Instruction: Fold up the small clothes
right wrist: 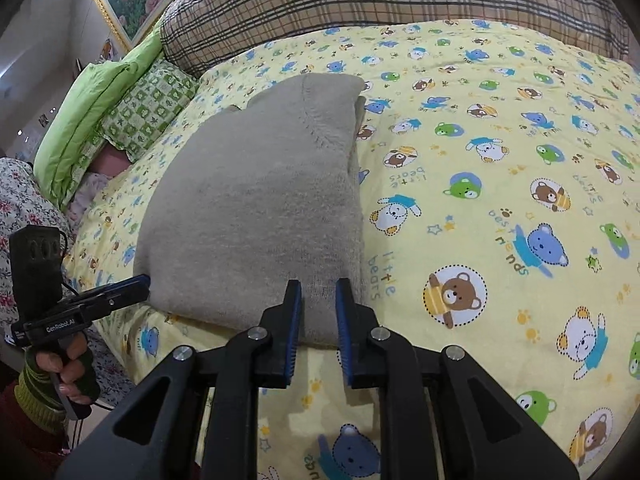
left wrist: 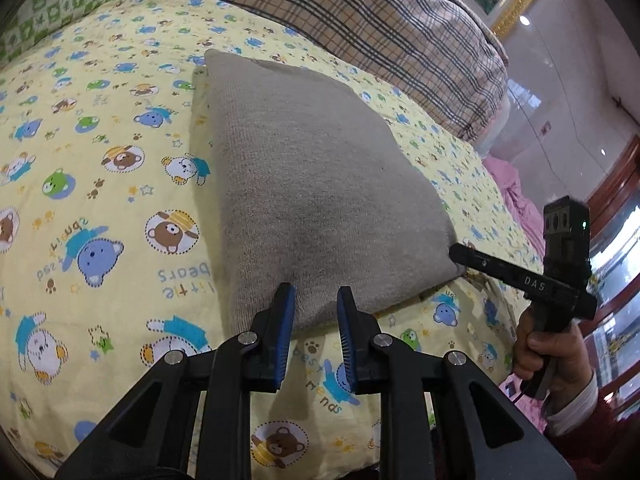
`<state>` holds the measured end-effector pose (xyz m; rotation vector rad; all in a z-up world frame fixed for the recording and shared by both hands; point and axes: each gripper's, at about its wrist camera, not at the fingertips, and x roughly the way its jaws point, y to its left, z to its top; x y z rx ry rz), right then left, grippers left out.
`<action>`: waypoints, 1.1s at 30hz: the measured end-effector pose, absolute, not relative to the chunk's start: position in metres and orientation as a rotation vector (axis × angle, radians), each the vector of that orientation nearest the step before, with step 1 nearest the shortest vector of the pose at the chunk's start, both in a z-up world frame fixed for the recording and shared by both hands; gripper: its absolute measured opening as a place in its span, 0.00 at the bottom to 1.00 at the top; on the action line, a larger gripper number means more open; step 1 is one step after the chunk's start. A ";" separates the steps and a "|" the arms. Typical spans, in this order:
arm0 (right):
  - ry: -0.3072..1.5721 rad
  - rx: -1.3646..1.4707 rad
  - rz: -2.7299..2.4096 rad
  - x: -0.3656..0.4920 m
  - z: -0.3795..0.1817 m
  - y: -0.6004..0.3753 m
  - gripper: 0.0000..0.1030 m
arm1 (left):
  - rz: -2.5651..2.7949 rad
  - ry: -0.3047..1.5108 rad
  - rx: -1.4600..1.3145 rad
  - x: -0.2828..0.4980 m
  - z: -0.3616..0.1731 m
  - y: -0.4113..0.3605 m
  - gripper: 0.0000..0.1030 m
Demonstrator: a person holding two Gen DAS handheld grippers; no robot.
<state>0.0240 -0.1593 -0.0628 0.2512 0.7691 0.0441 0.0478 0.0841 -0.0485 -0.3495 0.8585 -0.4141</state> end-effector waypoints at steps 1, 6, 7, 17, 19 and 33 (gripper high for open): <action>0.766 0.254 0.042 0.023 -0.063 -0.159 0.18 | -0.410 0.857 -0.352 0.048 -0.048 0.084 0.21; 0.759 0.253 0.034 0.016 -0.065 -0.158 0.18 | -0.389 0.848 -0.368 0.046 -0.049 0.084 0.21; 0.758 0.256 0.032 0.015 -0.065 -0.159 0.18 | -0.383 0.850 -0.381 0.046 -0.050 0.084 0.21; 0.767 0.251 -0.005 0.001 -0.059 -0.153 0.21 | -0.325 0.853 -0.309 0.027 -0.039 0.078 0.37; 0.778 0.236 -0.024 -0.006 -0.058 -0.149 0.36 | -0.292 0.848 -0.276 0.017 -0.036 0.076 0.56; 0.786 0.190 -0.007 -0.043 -0.061 -0.123 0.50 | -0.198 0.830 -0.169 -0.017 -0.026 0.073 0.73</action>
